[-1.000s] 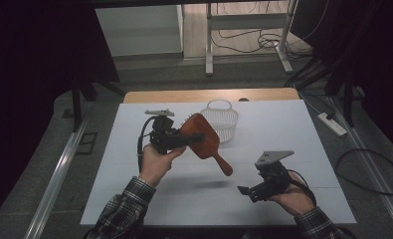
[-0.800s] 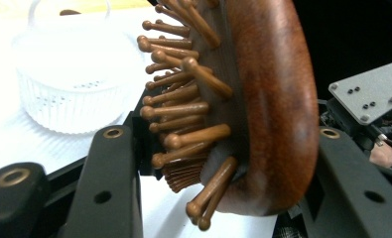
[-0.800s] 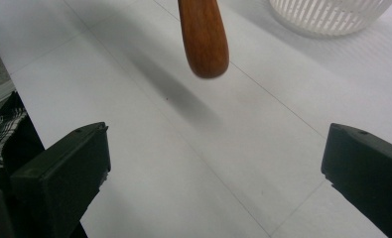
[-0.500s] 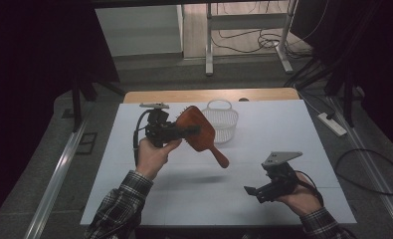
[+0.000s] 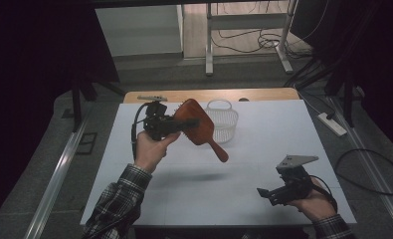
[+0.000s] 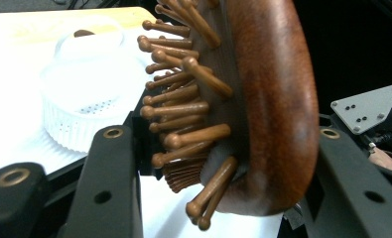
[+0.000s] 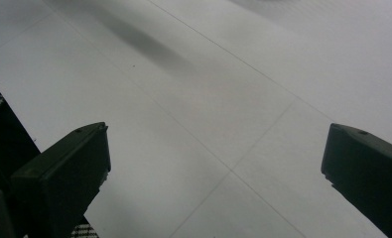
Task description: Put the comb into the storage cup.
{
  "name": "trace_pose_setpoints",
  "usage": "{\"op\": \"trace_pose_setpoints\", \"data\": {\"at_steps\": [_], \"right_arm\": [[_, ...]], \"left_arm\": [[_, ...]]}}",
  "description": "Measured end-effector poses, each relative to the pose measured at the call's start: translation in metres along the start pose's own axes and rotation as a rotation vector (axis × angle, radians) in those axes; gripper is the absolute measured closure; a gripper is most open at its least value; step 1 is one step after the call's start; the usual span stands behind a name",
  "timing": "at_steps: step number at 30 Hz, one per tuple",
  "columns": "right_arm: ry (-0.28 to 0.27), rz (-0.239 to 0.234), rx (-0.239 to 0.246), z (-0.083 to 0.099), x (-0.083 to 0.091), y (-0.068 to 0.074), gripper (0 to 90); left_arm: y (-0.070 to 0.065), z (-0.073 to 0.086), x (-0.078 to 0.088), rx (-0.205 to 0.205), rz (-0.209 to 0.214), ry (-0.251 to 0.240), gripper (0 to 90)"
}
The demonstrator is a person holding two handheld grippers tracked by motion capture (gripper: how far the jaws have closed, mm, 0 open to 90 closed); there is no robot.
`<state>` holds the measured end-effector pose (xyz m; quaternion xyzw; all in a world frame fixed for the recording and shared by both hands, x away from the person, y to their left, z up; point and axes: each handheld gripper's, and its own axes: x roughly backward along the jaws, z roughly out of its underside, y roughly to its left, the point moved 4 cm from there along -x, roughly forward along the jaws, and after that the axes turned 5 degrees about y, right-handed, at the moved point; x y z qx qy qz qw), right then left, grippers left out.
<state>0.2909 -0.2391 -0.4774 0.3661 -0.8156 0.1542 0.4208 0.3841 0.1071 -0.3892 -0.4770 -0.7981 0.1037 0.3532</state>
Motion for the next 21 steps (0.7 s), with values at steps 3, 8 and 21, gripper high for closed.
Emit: {"op": "trace_pose_setpoints", "data": {"at_steps": [3,8,21], "right_arm": [[0.003,0.012,-0.014,0.004,0.003,-0.003,0.0],[0.021,0.046,-0.022,0.014,0.007,-0.008,0.0],[0.035,0.118,-0.066,0.036,0.022,-0.017,0.0]], "left_arm": [[0.001,-0.002,0.001,0.002,-0.003,0.003,52.5],[0.004,-0.005,0.003,0.007,-0.007,0.006,52.5],[0.008,-0.016,0.008,0.011,-0.015,-0.002,52.5]]}}
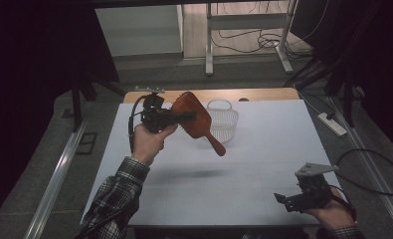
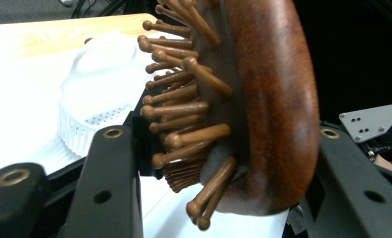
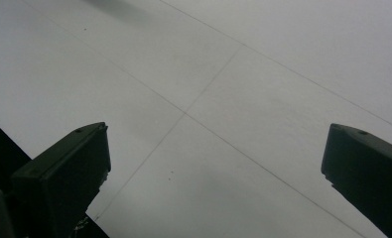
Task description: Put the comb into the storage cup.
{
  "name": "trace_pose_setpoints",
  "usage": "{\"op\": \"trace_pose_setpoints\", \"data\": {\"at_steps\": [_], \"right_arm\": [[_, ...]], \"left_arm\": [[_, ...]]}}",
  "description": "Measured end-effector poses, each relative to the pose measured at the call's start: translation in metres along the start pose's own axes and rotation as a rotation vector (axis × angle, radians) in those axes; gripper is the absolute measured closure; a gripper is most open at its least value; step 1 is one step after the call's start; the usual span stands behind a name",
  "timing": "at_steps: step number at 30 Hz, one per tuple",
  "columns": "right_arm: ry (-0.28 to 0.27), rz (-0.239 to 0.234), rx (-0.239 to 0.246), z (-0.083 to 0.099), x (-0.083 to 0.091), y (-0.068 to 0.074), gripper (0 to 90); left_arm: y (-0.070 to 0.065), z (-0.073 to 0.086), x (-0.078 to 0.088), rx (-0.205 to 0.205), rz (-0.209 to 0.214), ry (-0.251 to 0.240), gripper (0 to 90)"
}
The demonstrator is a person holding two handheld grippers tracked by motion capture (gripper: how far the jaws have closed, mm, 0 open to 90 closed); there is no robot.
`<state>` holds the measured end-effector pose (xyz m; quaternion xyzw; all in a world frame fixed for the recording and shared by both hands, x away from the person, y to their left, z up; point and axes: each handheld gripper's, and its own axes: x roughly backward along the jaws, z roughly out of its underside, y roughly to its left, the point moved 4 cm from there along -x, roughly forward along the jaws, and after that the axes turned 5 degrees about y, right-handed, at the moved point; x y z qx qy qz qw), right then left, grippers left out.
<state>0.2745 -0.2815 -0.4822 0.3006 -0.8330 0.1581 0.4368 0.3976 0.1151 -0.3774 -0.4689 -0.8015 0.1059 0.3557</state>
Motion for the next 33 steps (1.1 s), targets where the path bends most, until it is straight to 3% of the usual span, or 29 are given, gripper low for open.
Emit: {"op": "trace_pose_setpoints", "data": {"at_steps": [10,33], "right_arm": [[-0.016,0.013,-0.037,0.004,0.006,-0.002,0.0],[-0.026,0.014,-0.029,0.005,0.008,-0.001,0.0]], "left_arm": [[0.003,-0.009,0.001,0.012,-0.007,-0.004,52.5],[0.024,-0.036,-0.004,0.053,-0.076,-0.059,52.6]]}}
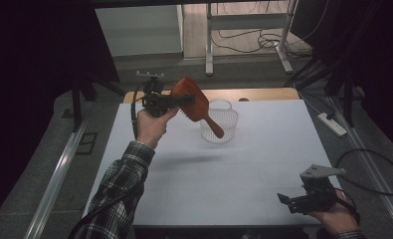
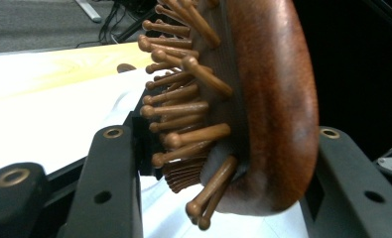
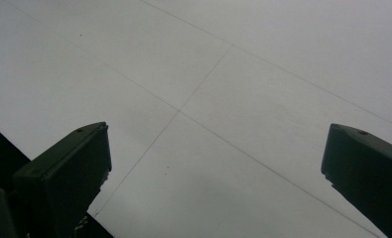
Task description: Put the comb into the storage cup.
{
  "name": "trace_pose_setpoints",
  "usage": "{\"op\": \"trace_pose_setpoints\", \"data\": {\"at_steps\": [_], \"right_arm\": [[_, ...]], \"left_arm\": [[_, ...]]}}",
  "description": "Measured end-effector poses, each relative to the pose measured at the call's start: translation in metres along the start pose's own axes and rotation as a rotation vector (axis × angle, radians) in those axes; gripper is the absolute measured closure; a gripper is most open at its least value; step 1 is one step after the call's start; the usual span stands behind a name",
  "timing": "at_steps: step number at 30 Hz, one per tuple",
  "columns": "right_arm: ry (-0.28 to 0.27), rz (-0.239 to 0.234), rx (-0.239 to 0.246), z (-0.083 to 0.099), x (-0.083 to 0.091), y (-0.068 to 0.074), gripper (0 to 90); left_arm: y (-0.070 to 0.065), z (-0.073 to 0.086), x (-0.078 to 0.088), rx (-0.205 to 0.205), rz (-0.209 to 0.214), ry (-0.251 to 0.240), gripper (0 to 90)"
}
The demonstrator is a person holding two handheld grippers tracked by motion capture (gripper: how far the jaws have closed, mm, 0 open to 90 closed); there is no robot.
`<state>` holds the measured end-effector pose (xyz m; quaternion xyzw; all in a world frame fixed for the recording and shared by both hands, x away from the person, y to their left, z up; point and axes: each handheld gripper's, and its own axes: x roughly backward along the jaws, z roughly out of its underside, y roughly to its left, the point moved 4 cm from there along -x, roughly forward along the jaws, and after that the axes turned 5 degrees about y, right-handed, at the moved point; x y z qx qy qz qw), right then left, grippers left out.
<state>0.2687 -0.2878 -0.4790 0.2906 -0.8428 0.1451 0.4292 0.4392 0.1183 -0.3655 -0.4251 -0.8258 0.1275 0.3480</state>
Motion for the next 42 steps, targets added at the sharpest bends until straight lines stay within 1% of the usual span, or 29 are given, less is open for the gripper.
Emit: {"op": "trace_pose_setpoints", "data": {"at_steps": [5,14,19,24,32,42], "right_arm": [[-0.006,0.004,-0.002,0.001,0.001,0.0,0.0],[-0.011,-0.002,-0.002,0.001,0.003,0.001,0.0],[-0.025,-0.006,-0.01,0.002,0.005,0.0,0.0],[-0.021,-0.008,-0.006,0.002,0.004,0.0,0.0],[-0.017,-0.01,-0.003,0.002,0.004,0.0,0.0],[-0.014,-0.012,0.0,0.002,0.004,0.001,0.0]], "left_arm": [[0.004,-0.005,-0.004,0.01,-0.013,-0.008,52.5],[0.009,-0.017,-0.009,0.011,-0.042,-0.025,52.6],[0.013,-0.019,-0.011,0.019,-0.052,-0.032,52.5],[0.016,-0.022,-0.015,0.026,-0.067,-0.039,52.6],[0.02,-0.023,-0.027,0.028,-0.09,-0.035,52.6],[0.023,-0.018,-0.042,0.031,-0.093,-0.033,52.6]]}}
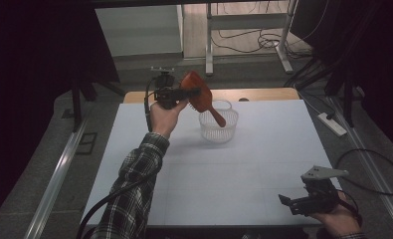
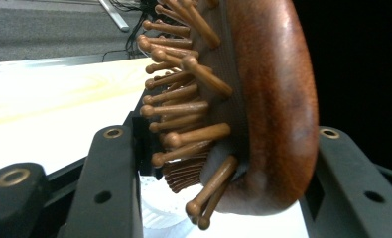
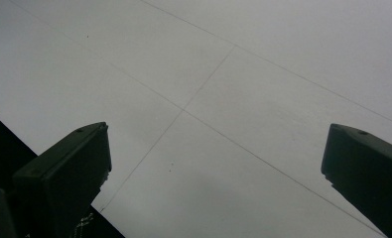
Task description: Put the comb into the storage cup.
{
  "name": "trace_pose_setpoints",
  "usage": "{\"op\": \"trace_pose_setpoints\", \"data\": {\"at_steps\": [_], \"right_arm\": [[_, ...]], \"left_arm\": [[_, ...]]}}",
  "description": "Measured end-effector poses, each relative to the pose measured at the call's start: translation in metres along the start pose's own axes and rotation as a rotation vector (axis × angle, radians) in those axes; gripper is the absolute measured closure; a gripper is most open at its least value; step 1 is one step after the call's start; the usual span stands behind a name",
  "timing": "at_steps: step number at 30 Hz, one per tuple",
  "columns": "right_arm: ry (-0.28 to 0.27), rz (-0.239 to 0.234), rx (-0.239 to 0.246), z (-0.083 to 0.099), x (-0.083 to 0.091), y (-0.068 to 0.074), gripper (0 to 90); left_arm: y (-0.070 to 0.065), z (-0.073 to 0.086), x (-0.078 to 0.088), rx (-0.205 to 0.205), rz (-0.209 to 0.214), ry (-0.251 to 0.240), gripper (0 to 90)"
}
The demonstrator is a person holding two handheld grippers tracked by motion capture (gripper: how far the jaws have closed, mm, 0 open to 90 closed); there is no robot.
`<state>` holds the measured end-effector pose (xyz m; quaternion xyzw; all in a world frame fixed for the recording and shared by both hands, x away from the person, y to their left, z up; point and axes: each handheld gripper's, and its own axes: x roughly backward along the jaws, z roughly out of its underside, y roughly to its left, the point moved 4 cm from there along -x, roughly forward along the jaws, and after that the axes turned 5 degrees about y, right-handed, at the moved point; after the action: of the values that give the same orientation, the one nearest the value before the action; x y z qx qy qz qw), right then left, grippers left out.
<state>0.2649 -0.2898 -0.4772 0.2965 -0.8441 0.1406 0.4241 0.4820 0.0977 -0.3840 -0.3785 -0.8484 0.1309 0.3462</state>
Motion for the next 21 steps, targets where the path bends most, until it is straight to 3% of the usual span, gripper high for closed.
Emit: {"op": "trace_pose_setpoints", "data": {"at_steps": [21], "right_arm": [[0.014,0.002,0.009,0.0,-0.001,0.0,0.0]], "left_arm": [[0.007,0.016,-0.026,0.022,-0.024,0.003,52.6]]}}
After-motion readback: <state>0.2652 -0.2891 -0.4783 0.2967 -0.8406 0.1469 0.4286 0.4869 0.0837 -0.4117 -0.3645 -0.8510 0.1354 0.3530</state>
